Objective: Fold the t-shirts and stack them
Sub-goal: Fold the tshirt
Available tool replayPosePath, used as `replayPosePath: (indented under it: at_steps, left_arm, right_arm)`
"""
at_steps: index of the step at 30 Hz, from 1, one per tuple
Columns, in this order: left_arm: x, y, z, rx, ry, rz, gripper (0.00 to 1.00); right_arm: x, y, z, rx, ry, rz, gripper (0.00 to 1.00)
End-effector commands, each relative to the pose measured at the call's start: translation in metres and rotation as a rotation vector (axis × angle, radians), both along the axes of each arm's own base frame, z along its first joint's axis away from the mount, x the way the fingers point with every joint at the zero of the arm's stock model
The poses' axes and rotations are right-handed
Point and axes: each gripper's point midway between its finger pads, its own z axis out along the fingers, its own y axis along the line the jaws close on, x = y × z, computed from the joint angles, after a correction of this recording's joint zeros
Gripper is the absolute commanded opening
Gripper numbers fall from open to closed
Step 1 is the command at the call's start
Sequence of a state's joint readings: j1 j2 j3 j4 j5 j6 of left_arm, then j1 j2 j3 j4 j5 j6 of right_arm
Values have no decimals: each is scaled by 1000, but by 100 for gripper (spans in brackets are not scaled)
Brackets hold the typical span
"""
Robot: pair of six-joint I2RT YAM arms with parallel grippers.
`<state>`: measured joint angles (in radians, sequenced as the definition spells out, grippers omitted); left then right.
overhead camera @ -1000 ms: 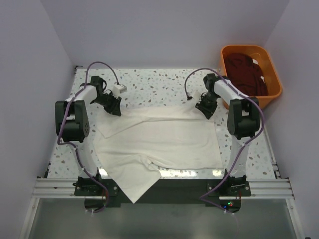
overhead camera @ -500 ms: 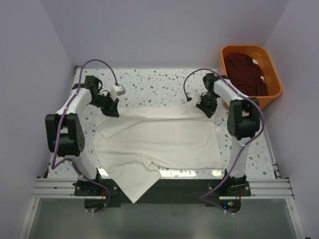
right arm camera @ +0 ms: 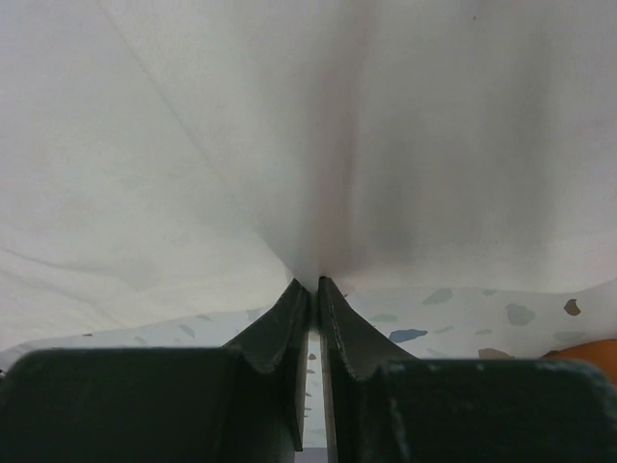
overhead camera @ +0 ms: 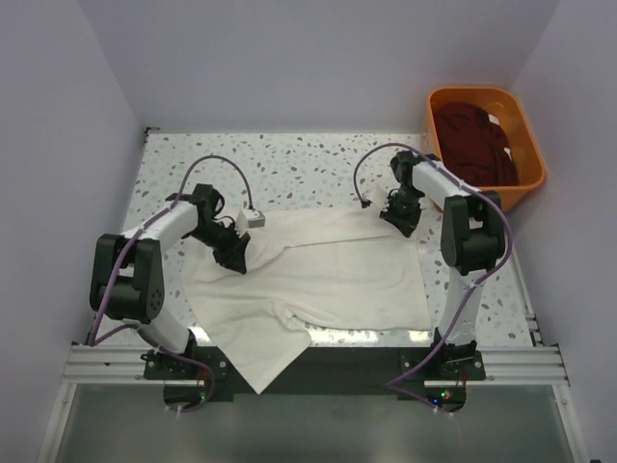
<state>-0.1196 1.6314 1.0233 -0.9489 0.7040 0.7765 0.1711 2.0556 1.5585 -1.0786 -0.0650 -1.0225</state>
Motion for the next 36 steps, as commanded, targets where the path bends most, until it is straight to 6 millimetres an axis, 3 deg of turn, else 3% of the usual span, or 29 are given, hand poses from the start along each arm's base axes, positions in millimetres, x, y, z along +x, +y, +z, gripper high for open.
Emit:
replayPosePath:
  at_steps: [1,4,7,11,15,18,27,34,36]
  left_arm:
    - [-5,-16,9,-47,-21,6,19]
    - [-11,-18,14,-56,-25,-19,28]
    - [-12,-22,24,-83,-32,-38,36]
    - [-1,-25,38,-100,-66,-23,40]
    - [19,-23,36,-68,-115,39,43]
    - [23,-27,34,-83,-100,67,48]
    - [15,-41,10,-75,-35,60,60]
    - [3,-46,-10,-22,12,40,58]
    - [4,-47,-11,-16,7,34,53]
  right_arm:
    - [7,-4,16,-22,-66,29,12]
    - [8,-5,14,-28,-67,33,16]
    - [10,-5,14,-29,-70,23,29]
    - [16,-2,20,-18,-81,-4,38]
    - [19,8,35,40,-85,-45,36]
    - [18,13,44,66,-78,-63,36]
    - [9,14,27,55,-48,-67,36]
    - [0,14,15,34,-14,-46,31]
    - [0,14,14,28,-14,-39,27]
